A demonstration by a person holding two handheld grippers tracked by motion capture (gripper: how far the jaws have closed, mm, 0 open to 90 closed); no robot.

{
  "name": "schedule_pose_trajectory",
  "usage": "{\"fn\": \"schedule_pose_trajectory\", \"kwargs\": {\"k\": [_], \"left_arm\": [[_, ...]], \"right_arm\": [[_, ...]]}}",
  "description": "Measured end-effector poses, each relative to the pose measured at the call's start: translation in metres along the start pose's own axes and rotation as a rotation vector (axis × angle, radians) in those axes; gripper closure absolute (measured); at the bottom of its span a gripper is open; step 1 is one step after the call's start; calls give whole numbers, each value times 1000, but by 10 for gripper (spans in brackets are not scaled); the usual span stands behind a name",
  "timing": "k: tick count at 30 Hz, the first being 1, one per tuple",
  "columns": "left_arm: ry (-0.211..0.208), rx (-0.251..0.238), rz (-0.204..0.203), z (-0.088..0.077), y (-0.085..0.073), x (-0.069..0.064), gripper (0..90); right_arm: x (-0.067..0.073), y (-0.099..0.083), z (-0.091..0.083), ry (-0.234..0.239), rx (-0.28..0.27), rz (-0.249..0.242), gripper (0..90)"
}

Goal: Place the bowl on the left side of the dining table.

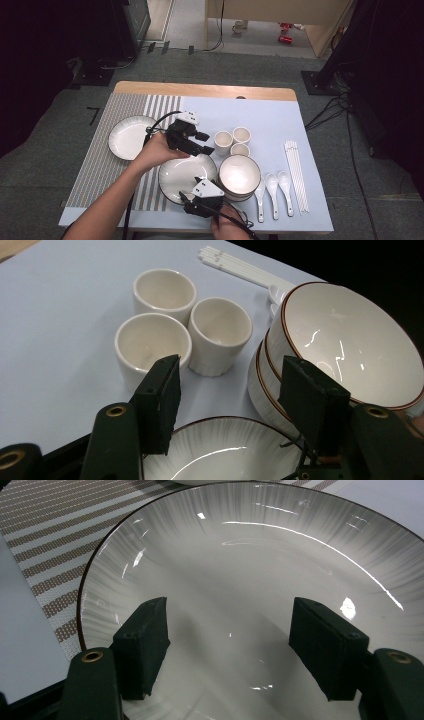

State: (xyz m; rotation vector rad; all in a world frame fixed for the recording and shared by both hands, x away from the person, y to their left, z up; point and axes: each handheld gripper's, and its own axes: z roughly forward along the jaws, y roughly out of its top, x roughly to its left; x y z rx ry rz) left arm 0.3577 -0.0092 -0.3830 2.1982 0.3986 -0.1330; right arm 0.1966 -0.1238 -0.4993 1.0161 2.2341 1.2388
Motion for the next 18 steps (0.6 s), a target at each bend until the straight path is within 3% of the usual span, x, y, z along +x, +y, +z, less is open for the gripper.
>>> {"fn": "schedule_pose_trajectory", "kwargs": {"k": [18], "left_arm": [[-42,13,41,23,11,-12,418]], "right_arm": [[0,0,0,-1,-1,0,319]]}}
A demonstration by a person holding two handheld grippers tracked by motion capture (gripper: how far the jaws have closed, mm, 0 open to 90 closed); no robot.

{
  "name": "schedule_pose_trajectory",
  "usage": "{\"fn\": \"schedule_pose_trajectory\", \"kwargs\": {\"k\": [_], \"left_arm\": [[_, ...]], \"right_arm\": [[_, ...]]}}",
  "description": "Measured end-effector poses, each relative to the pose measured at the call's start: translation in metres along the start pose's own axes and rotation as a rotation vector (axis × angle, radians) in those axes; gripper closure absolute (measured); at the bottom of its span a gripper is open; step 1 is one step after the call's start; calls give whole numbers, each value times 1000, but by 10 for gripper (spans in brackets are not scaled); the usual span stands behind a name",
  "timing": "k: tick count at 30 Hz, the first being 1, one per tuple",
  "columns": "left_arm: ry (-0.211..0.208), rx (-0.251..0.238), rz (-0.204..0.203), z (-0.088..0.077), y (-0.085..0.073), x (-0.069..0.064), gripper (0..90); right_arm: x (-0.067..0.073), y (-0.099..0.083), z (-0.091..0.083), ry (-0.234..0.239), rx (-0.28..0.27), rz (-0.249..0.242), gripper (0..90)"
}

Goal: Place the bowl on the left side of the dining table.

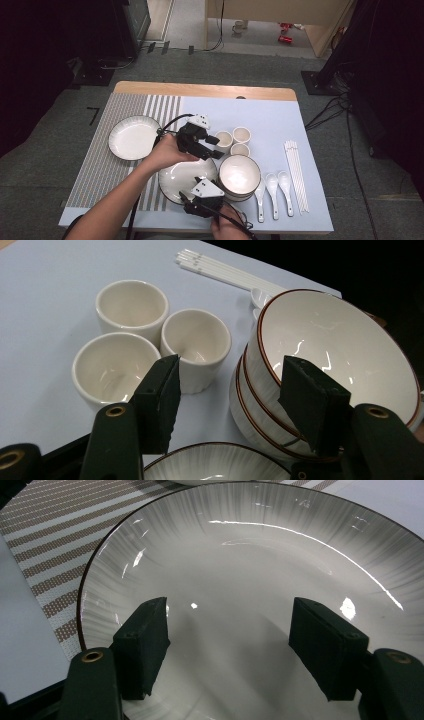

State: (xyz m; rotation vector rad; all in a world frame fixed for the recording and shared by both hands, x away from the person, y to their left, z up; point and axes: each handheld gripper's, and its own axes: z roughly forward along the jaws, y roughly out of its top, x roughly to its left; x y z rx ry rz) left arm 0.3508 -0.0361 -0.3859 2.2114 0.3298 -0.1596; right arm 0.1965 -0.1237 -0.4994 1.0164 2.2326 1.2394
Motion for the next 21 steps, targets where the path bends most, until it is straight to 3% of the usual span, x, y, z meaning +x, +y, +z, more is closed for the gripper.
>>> {"fn": "schedule_pose_trajectory", "kwargs": {"k": [21], "left_arm": [[-39,9,-2,16,-1,-6,431]], "right_arm": [[0,0,0,0,0,-2,318]]}}
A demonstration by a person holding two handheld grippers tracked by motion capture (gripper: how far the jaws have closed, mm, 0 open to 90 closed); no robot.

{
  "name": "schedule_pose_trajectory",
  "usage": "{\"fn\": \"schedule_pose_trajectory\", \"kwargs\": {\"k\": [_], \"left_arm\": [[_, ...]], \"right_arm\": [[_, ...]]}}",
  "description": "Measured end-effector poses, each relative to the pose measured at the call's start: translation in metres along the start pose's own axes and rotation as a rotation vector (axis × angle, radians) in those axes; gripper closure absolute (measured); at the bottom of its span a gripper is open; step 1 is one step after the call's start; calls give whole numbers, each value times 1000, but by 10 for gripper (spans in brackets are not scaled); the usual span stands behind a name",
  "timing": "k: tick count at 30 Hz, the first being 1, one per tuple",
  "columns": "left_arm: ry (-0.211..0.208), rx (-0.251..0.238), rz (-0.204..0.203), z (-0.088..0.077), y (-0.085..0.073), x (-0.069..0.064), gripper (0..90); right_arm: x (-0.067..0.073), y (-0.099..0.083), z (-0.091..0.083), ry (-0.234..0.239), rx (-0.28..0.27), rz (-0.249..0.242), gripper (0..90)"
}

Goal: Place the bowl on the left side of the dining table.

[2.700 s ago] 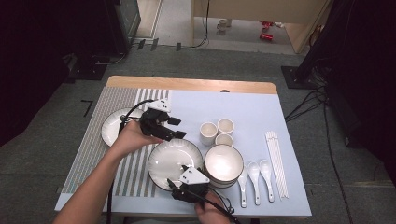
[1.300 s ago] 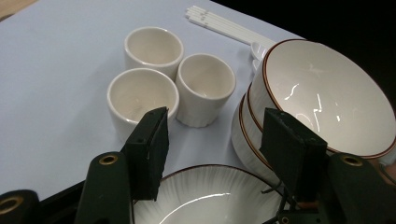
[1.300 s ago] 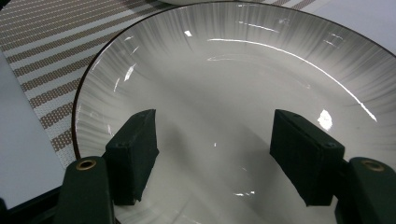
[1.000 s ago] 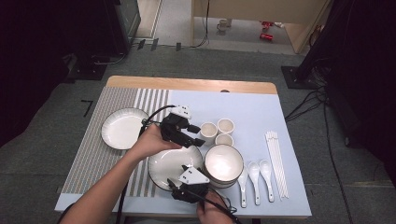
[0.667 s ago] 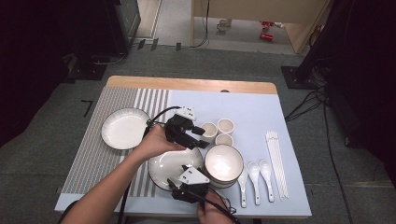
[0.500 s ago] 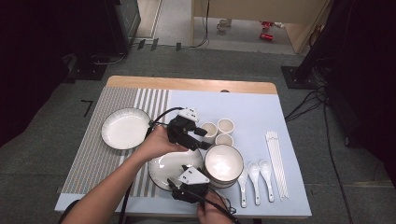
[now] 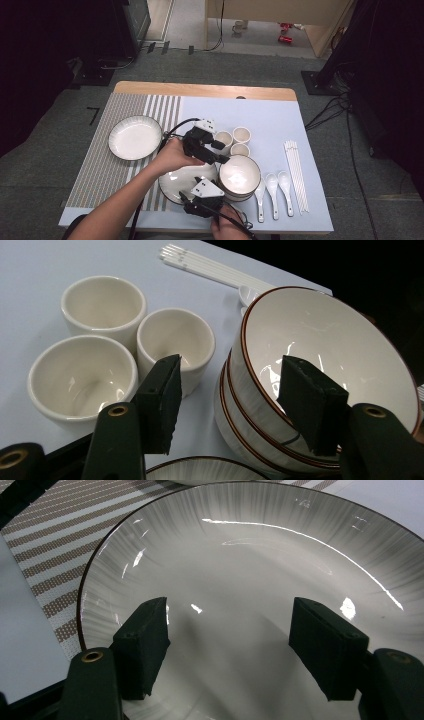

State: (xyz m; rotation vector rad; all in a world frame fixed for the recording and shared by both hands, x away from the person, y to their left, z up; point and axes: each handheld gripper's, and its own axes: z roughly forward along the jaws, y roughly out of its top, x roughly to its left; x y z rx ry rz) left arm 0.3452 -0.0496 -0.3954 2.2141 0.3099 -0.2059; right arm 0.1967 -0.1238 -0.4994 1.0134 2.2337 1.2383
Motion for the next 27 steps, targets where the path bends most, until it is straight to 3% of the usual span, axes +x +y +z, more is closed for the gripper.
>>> {"fn": "schedule_pose_trajectory", "kwargs": {"k": [27], "left_arm": [[-31,8,-4,28,-2,-3,563]], "right_arm": [[0,0,0,0,-1,1,318]]}}
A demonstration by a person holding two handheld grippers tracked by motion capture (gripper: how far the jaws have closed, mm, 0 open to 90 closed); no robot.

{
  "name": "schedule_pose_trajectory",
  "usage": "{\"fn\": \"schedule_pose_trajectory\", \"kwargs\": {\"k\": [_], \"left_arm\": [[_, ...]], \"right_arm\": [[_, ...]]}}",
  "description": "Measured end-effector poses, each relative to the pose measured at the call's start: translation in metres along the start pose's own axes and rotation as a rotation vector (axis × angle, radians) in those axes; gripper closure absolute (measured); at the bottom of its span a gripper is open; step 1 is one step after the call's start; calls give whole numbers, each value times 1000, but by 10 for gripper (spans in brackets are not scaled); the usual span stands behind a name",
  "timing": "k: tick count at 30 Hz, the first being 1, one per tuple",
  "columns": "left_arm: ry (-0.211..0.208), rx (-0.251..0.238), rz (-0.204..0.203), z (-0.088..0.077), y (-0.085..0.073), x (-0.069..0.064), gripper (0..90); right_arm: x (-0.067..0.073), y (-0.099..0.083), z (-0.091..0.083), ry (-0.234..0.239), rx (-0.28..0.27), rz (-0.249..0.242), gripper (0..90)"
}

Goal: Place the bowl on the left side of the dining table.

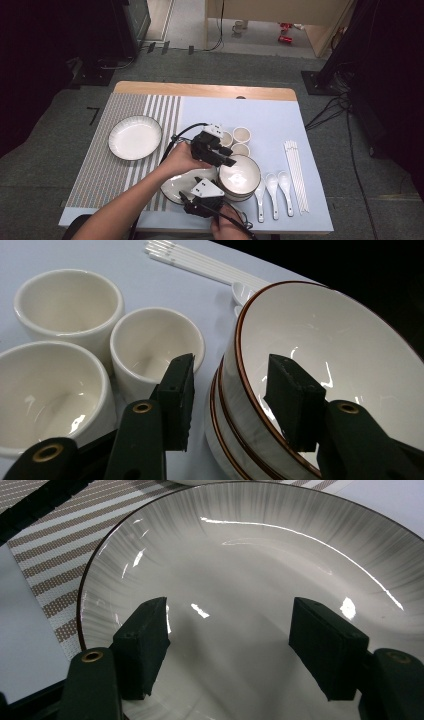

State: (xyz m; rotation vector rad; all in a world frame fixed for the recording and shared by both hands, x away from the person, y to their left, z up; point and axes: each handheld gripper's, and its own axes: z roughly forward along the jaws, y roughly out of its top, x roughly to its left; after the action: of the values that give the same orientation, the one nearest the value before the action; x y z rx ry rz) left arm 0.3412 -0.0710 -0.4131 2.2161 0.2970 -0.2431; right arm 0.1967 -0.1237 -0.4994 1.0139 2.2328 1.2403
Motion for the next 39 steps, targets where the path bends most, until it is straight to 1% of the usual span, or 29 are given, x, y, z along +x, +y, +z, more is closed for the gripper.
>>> {"fn": "schedule_pose_trajectory", "kwargs": {"k": [1,2,4,6,9,10,11,16,18,19,20,22,26,28,29,31,34,35,36,37,39], "left_arm": [[1,2,3,2,0,0,563],[9,9,15,4,0,-1,589],[7,11,14,6,-1,-1,621],[-6,19,12,9,-1,-1,625],[-20,21,5,13,-1,-2,676],[-20,21,5,13,-1,-2,679],[-18,19,-4,14,-1,-2,684],[-8,16,-14,16,0,-1,723],[-1,13,-11,17,0,-1,745],[15,14,-5,17,0,-2,762],[15,14,-5,17,0,-2,774],[30,5,4,18,1,-2,817],[28,6,8,18,0,-2,822],[34,8,13,18,1,-3,825],[41,10,23,18,1,-4,828],[42,10,24,18,1,-4,829],[38,5,16,16,2,-3,830],[16,-20,-4,14,3,-2,828],[-13,-27,-51,11,4,1,828],[-11,-27,-58,10,5,2,814],[-9,-24,-56,10,5,2,817]], "right_arm": [[0,0,0,0,0,-1,318],[0,0,0,0,0,0,318],[0,0,0,0,1,-1,318],[0,0,0,0,1,0,318],[0,0,0,0,1,0,318],[0,0,0,0,1,0,318],[0,0,0,0,1,0,318],[0,0,0,2,3,2,318],[0,0,0,2,3,2,318],[0,0,0,1,3,1,318],[0,0,0,1,3,1,318],[0,0,0,1,3,3,318],[0,0,0,1,3,2,318],[0,0,0,1,3,2,318],[0,0,0,1,3,2,318],[0,0,0,0,3,2,318],[0,0,0,0,3,2,317],[0,0,0,-2,1,-1,318],[0,0,0,-2,1,-1,318],[0,0,0,-1,1,0,318],[0,0,0,-2,0,-1,318]]}}
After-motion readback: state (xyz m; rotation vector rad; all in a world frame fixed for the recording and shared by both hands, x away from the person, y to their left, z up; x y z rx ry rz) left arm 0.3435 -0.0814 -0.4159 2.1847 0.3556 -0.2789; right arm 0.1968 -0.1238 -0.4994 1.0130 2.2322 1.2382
